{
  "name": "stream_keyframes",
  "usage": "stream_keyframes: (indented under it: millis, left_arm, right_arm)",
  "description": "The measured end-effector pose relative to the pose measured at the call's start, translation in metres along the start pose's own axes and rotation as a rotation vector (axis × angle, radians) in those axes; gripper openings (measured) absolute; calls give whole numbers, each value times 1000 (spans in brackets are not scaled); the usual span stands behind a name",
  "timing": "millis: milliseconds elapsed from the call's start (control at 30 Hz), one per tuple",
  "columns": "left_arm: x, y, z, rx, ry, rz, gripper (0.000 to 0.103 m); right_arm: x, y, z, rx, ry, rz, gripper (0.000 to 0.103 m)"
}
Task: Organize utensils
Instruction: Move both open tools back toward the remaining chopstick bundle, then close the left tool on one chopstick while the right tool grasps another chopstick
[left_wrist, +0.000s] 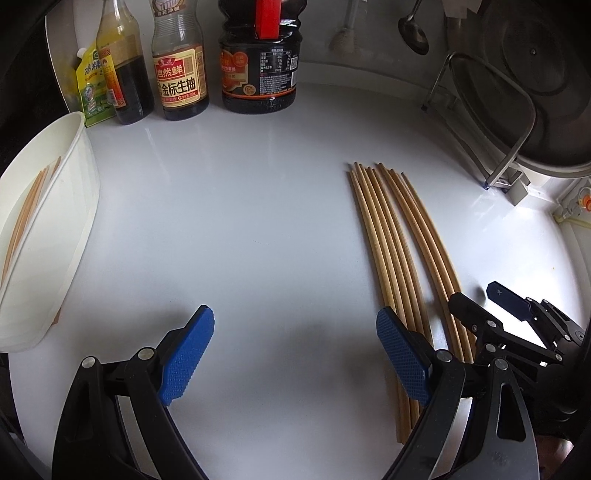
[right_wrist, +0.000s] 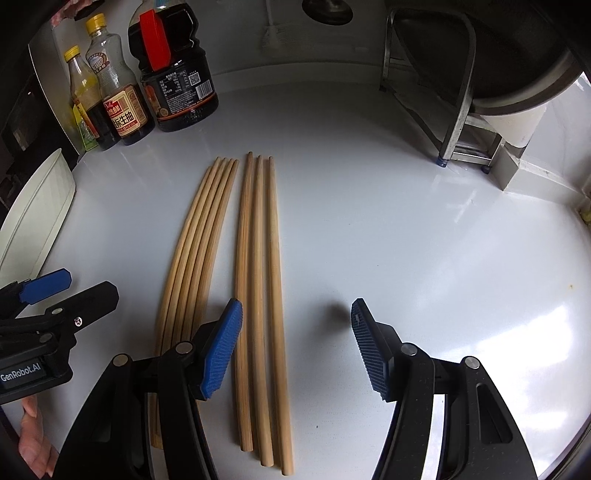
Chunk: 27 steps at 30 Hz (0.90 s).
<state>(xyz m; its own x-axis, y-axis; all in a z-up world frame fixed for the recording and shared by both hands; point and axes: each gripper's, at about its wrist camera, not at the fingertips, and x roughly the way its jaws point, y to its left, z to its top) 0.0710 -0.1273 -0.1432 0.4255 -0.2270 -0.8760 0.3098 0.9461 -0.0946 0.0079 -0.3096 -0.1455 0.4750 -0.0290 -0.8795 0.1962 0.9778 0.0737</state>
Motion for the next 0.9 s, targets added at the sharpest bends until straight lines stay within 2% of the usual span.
stream_keyframes:
  millis: [367, 667, 900]
  left_arm:
    - [14, -14, 0, 19, 4, -10, 88]
    - [23, -25, -4, 38, 18, -13, 88]
    - [24, -27, -7, 43, 11, 13, 90]
  right_arm:
    - [-2, -14, -3, 40, -7, 41, 59]
    - [-3, -24, -2, 47, -26, 8, 59]
    - [-3, -32, -3, 55, -31, -3, 59]
